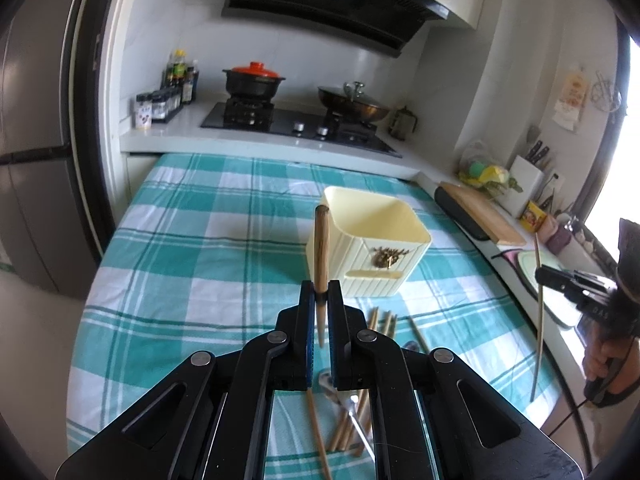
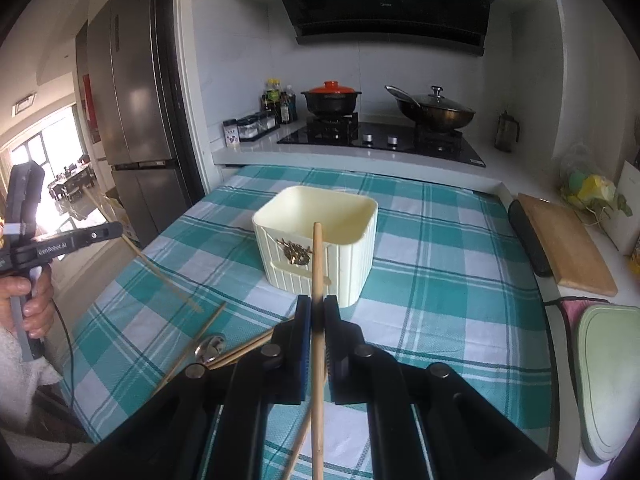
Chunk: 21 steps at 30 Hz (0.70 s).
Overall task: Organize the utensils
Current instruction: 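Close and lift the left tool's chopstick upright while the right tool lifts its chopstick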
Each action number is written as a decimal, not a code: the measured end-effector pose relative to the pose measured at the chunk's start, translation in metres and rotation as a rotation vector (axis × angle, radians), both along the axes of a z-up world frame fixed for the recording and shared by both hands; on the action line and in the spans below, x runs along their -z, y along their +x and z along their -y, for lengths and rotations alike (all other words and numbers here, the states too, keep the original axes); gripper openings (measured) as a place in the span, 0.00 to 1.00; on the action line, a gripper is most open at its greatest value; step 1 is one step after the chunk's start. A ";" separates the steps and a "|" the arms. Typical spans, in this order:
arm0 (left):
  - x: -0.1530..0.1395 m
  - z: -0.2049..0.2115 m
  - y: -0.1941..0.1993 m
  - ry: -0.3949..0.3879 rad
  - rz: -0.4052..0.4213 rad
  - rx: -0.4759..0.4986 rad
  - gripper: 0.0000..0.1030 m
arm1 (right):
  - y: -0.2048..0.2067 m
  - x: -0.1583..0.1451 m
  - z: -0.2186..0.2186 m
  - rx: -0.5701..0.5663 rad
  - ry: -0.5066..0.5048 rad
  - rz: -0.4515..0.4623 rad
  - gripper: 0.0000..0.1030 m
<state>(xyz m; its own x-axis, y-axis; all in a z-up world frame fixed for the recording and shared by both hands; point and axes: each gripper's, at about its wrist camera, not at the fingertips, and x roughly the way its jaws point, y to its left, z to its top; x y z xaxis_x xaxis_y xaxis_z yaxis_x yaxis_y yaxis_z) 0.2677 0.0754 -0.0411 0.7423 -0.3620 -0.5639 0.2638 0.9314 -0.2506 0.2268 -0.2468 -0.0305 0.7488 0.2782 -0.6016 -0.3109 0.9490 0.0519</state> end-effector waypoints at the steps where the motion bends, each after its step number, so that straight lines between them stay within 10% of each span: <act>1: -0.001 0.002 -0.001 0.006 0.004 0.004 0.04 | -0.001 -0.001 0.002 -0.005 0.031 -0.009 0.06; 10: -0.011 0.019 0.003 0.088 0.025 0.047 0.04 | 0.028 0.012 0.012 0.072 0.113 -0.233 0.07; 21: -0.069 0.024 0.028 0.044 0.120 0.058 0.04 | 0.051 -0.052 -0.005 0.056 0.097 0.003 0.06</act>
